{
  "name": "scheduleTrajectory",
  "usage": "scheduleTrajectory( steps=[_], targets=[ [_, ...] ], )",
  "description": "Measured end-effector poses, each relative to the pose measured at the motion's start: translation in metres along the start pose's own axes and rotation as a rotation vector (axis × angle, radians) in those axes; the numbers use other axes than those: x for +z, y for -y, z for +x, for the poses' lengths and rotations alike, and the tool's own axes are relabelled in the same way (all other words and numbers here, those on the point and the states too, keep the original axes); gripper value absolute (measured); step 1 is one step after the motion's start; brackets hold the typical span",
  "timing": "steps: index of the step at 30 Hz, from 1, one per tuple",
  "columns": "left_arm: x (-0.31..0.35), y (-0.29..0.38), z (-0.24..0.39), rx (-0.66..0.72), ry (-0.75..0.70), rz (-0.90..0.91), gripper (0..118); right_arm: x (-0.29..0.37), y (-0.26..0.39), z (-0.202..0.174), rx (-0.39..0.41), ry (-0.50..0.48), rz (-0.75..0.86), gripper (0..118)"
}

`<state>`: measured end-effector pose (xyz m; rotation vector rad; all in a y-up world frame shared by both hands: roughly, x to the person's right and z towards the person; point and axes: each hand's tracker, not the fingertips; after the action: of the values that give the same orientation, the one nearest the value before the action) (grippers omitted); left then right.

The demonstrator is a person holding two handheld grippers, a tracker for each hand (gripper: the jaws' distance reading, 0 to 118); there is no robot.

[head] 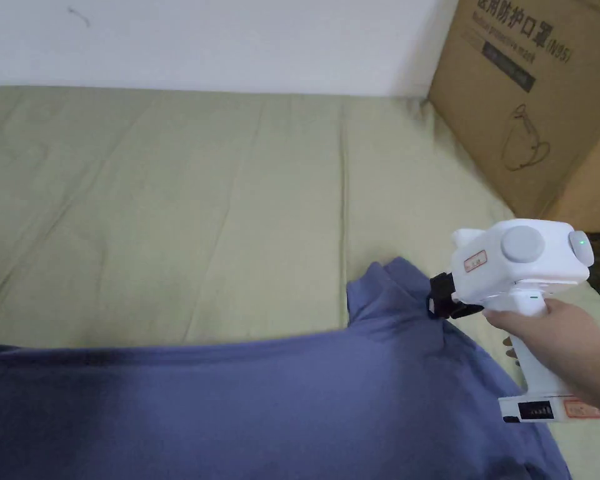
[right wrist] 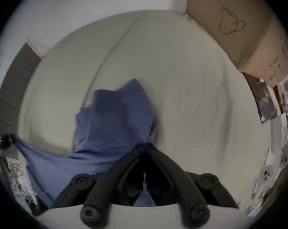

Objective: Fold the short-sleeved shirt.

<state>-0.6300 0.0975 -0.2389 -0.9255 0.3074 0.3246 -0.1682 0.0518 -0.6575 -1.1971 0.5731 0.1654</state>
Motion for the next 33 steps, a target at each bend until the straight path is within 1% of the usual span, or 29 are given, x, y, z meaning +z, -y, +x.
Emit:
scheduleTrajectory(
  steps=[1, 4, 9, 11, 15, 17, 19, 22, 24, 26, 28, 29, 31, 32, 33],
  targets=[
    [0.003, 0.001, 0.001, 0.001, 0.003, 0.003, 0, 0.011, 0.002, 0.000, -0.015, -0.019, 0.021, 0],
    [0.018, 0.001, 0.004, -0.001, -0.001, 0.021, 0, 0.053, 0.013, -0.001, 0.006, -0.005, 0.110, 0],
    [0.055, 0.011, 0.004, 0.014, 0.009, 0.068, 0, 0.128, 0.046, 0.010, -0.013, -0.041, 0.194, 0],
    [0.072, 0.021, 0.002, 0.020, 0.025, 0.083, 0, 0.158, 0.070, 0.017, -0.049, -0.070, 0.237, 0],
    [0.104, 0.053, 0.003, 0.031, 0.059, 0.094, 0, 0.202, 0.130, 0.025, -0.078, -0.103, 0.264, 0],
    [0.119, 0.076, 0.006, 0.045, 0.075, 0.093, 0, 0.216, 0.167, 0.029, -0.078, -0.115, 0.260, 0],
    [0.128, 0.098, 0.008, 0.057, 0.083, 0.085, 0, 0.219, 0.204, 0.033, -0.081, -0.106, 0.243, 0],
    [0.131, 0.137, 0.008, 0.089, 0.103, 0.045, 0, 0.210, 0.256, 0.039, -0.111, -0.105, 0.183, 0],
    [0.127, 0.161, 0.010, 0.091, 0.102, 0.012, 0, 0.198, 0.284, 0.044, -0.145, -0.101, 0.148, 0],
    [0.120, 0.186, 0.008, 0.110, 0.107, -0.026, 0, 0.179, 0.309, 0.050, -0.201, -0.092, 0.106, 0],
    [0.112, 0.204, 0.009, 0.105, 0.099, -0.026, 0, 0.162, 0.326, 0.056, -0.249, -0.092, 0.087, 0],
    [0.109, 0.211, 0.009, 0.106, 0.101, -0.027, 0, 0.155, 0.331, 0.059, -0.254, -0.102, 0.088, 0],
    [0.102, 0.220, 0.007, 0.121, 0.098, -0.039, 0, 0.148, 0.335, 0.059, -0.268, -0.093, 0.094, 0],
    [0.100, 0.223, 0.007, 0.132, 0.100, -0.037, 0, 0.143, 0.337, 0.065, -0.276, -0.088, 0.100, 0],
    [0.100, 0.225, 0.008, 0.141, 0.103, -0.031, 3, 0.144, 0.337, 0.063, -0.287, -0.071, 0.111, 0]
  ],
)
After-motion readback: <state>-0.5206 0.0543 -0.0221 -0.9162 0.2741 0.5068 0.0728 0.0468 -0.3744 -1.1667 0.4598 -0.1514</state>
